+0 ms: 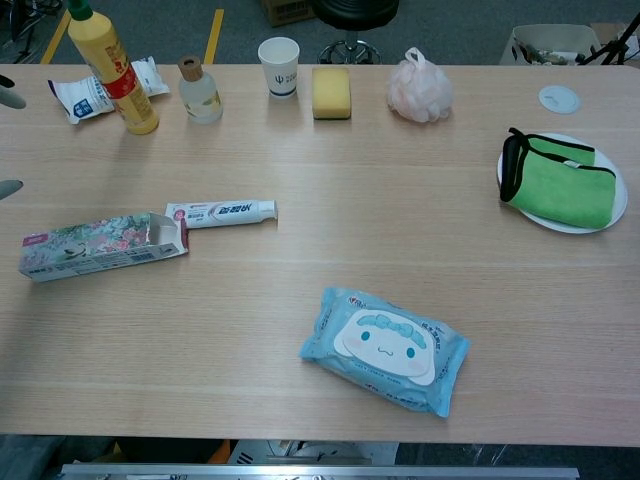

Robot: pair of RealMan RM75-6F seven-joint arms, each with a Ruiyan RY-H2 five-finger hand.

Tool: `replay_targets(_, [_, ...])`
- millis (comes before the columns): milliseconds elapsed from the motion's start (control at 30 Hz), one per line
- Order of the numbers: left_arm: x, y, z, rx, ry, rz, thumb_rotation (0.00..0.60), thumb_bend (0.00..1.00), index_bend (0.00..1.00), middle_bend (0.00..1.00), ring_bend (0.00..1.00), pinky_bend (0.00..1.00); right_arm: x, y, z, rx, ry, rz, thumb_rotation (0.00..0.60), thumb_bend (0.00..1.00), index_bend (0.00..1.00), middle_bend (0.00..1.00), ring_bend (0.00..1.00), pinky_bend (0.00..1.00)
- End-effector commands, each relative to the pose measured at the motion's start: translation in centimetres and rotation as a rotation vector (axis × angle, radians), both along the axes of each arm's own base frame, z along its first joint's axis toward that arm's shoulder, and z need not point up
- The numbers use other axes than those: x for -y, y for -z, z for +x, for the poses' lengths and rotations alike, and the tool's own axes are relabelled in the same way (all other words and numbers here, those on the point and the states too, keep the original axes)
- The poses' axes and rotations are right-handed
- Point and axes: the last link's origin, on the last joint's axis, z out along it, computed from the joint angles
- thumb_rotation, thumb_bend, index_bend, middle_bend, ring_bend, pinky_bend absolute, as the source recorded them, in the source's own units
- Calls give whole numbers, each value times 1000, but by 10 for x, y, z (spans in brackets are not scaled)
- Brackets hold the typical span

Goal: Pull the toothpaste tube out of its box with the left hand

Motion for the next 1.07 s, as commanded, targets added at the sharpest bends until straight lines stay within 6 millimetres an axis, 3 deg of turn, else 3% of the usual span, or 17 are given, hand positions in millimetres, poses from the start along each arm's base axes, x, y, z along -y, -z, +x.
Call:
replay_targets(33, [8, -6, -4, 40, -9, 40, 600, 170, 280, 204, 219, 318, -12, -4, 3, -10, -12, -23, 600, 163, 391, 354, 236, 335])
replay_targets(500, [16, -12, -31, 66, -80, 47, 600, 169, 283, 230, 240, 342, -53, -3, -5, -9, 90, -103, 600, 163, 391, 354, 236, 335])
replay_targets(1067, [17, -6, -37, 20, -119, 6, 600, 170, 284, 230, 245, 342, -48, 2, -5, 6, 105, -77, 600, 163, 392, 354, 236, 335])
